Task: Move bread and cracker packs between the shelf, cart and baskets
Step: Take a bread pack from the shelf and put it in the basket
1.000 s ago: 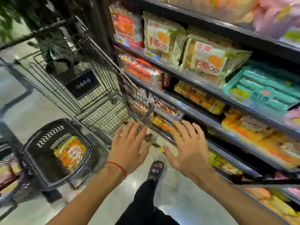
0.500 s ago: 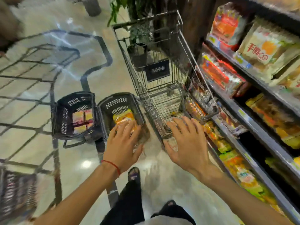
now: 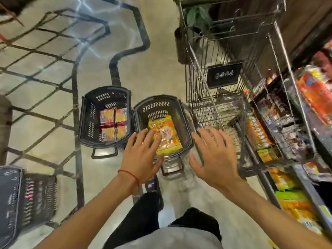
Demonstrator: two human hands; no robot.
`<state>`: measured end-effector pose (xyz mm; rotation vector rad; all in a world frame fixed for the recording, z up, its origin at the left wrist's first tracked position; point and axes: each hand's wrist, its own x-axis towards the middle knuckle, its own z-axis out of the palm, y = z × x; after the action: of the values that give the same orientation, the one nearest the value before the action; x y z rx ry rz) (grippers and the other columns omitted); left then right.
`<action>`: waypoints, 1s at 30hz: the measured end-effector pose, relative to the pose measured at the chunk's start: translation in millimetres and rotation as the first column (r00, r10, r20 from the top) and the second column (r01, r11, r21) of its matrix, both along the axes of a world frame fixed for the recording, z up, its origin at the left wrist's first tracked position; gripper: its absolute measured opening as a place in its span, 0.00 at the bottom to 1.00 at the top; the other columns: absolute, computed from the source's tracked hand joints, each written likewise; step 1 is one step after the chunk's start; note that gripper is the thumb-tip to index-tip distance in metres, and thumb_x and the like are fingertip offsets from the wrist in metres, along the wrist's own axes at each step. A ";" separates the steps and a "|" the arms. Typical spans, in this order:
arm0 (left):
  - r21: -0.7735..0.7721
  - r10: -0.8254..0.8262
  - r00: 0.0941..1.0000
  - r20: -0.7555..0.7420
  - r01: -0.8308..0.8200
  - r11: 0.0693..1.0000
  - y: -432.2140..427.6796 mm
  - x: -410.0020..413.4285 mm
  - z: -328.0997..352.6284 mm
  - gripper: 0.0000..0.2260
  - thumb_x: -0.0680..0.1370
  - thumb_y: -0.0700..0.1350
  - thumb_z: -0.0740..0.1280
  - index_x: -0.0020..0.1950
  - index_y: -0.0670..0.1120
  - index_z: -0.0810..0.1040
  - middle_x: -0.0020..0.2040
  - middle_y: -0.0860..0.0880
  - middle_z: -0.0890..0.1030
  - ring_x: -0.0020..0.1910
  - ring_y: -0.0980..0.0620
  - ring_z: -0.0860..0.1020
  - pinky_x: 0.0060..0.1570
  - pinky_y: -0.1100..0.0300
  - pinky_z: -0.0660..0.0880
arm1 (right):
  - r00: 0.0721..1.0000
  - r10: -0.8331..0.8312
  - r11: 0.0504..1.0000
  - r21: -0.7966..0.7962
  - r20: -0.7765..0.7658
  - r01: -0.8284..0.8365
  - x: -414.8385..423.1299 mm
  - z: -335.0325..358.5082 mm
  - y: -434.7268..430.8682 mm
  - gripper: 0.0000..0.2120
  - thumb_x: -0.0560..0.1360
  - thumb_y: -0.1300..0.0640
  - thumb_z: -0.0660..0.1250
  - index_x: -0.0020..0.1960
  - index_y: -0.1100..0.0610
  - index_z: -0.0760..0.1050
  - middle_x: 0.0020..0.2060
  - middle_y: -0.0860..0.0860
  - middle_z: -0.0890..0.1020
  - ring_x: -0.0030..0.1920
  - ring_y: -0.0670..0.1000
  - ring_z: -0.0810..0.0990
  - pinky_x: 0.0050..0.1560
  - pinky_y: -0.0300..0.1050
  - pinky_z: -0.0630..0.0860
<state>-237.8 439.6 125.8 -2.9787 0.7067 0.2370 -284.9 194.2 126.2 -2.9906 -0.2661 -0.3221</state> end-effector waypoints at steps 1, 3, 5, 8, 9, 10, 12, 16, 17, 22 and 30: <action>0.008 -0.006 1.000 -0.005 0.006 1.000 4.8 17.1 -4.6 0.30 0.79 0.63 0.62 0.77 0.49 0.70 0.74 0.44 0.72 0.74 0.40 0.69 0.72 0.39 0.66 | 1.000 -0.003 1.000 0.006 -0.004 0.003 15.8 -5.5 6.3 0.28 0.77 0.42 0.63 0.70 0.58 0.78 0.69 0.56 0.79 0.71 0.61 0.74 0.74 0.63 0.67; 0.024 -0.011 1.000 -0.029 0.011 1.000 11.2 51.0 -14.4 0.30 0.79 0.63 0.62 0.77 0.49 0.69 0.75 0.43 0.71 0.75 0.40 0.68 0.73 0.39 0.64 | 1.000 -0.015 1.000 0.010 -0.026 0.016 45.9 -16.2 15.5 0.28 0.78 0.42 0.63 0.71 0.58 0.78 0.69 0.56 0.79 0.72 0.60 0.73 0.75 0.62 0.65; 0.026 -0.013 0.998 -0.053 0.015 1.000 15.1 82.7 -28.6 0.31 0.80 0.64 0.60 0.79 0.50 0.65 0.78 0.43 0.67 0.77 0.40 0.64 0.75 0.39 0.61 | 0.998 -0.024 1.000 -0.004 -0.058 0.024 75.4 -28.3 20.2 0.28 0.78 0.42 0.63 0.72 0.58 0.77 0.70 0.56 0.78 0.72 0.60 0.72 0.74 0.62 0.65; 0.019 0.037 0.997 -0.070 -0.036 0.999 18.3 123.2 -56.2 0.31 0.81 0.63 0.57 0.80 0.50 0.62 0.78 0.44 0.66 0.78 0.41 0.63 0.75 0.40 0.60 | 0.993 -0.004 1.000 -0.019 -0.117 0.001 118.1 -60.9 22.1 0.29 0.77 0.43 0.66 0.73 0.58 0.76 0.70 0.56 0.78 0.73 0.61 0.72 0.74 0.63 0.67; 0.022 0.063 0.995 -0.080 -0.061 0.998 18.2 134.6 -68.7 0.31 0.81 0.64 0.55 0.81 0.49 0.62 0.78 0.44 0.66 0.78 0.41 0.63 0.75 0.40 0.59 | 0.990 -0.002 1.000 -0.006 -0.141 0.001 132.5 -74.5 21.5 0.30 0.77 0.43 0.67 0.74 0.57 0.75 0.70 0.56 0.78 0.73 0.61 0.72 0.74 0.63 0.67; 0.030 0.089 0.992 -0.085 -0.087 0.996 17.5 145.4 -83.2 0.31 0.82 0.64 0.54 0.81 0.49 0.62 0.79 0.44 0.66 0.78 0.42 0.62 0.76 0.41 0.59 | 0.986 -0.002 1.000 0.004 -0.166 0.002 147.5 -89.2 20.6 0.30 0.76 0.43 0.67 0.74 0.57 0.75 0.71 0.55 0.77 0.73 0.60 0.72 0.74 0.62 0.66; 0.044 0.141 0.985 -0.103 -0.137 0.990 14.0 162.4 -112.6 0.31 0.82 0.64 0.52 0.80 0.49 0.64 0.79 0.44 0.66 0.79 0.42 0.62 0.76 0.41 0.58 | 0.976 0.007 1.000 0.004 -0.218 -0.007 174.2 -119.2 19.4 0.31 0.77 0.42 0.67 0.76 0.56 0.72 0.73 0.54 0.76 0.74 0.60 0.70 0.75 0.61 0.65; -0.004 0.227 0.964 -0.141 -0.230 0.973 3.6 187.2 -177.0 0.30 0.81 0.63 0.54 0.79 0.49 0.66 0.77 0.44 0.69 0.77 0.42 0.63 0.74 0.43 0.59 | 0.963 -0.002 1.000 -0.022 -0.269 -0.004 214.8 -187.2 18.9 0.32 0.78 0.42 0.65 0.77 0.57 0.71 0.73 0.55 0.75 0.75 0.60 0.68 0.76 0.61 0.63; -0.022 0.254 0.954 -0.158 -0.261 0.965 1.6 191.7 -194.0 0.30 0.81 0.62 0.54 0.79 0.49 0.66 0.77 0.44 0.69 0.77 0.42 0.64 0.73 0.43 0.60 | 0.958 -0.015 1.000 -0.018 -0.286 0.010 221.8 -205.4 19.9 0.31 0.78 0.41 0.64 0.77 0.56 0.72 0.73 0.55 0.75 0.75 0.60 0.68 0.76 0.61 0.63; -0.098 0.331 0.916 -0.226 -0.359 0.928 -4.5 211.0 -293.3 0.27 0.81 0.60 0.58 0.76 0.48 0.69 0.75 0.44 0.71 0.75 0.41 0.65 0.70 0.42 0.65 | 0.933 -0.047 0.996 0.049 -0.358 0.069 247.1 -303.5 29.8 0.29 0.78 0.42 0.65 0.73 0.58 0.75 0.69 0.55 0.78 0.72 0.60 0.72 0.72 0.59 0.68; -0.106 0.383 0.857 -0.343 -0.441 0.891 -0.8 239.4 -475.1 0.28 0.80 0.60 0.61 0.77 0.50 0.66 0.77 0.46 0.67 0.75 0.42 0.64 0.67 0.43 0.69 | 0.859 -0.103 0.991 0.026 -0.501 0.133 275.9 -470.3 40.6 0.33 0.75 0.37 0.58 0.74 0.53 0.72 0.72 0.52 0.75 0.75 0.59 0.68 0.73 0.58 0.65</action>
<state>1.6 438.8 -349.3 -3.2757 0.0846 0.7238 -9.0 234.8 -344.1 -2.9009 -0.0159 0.4310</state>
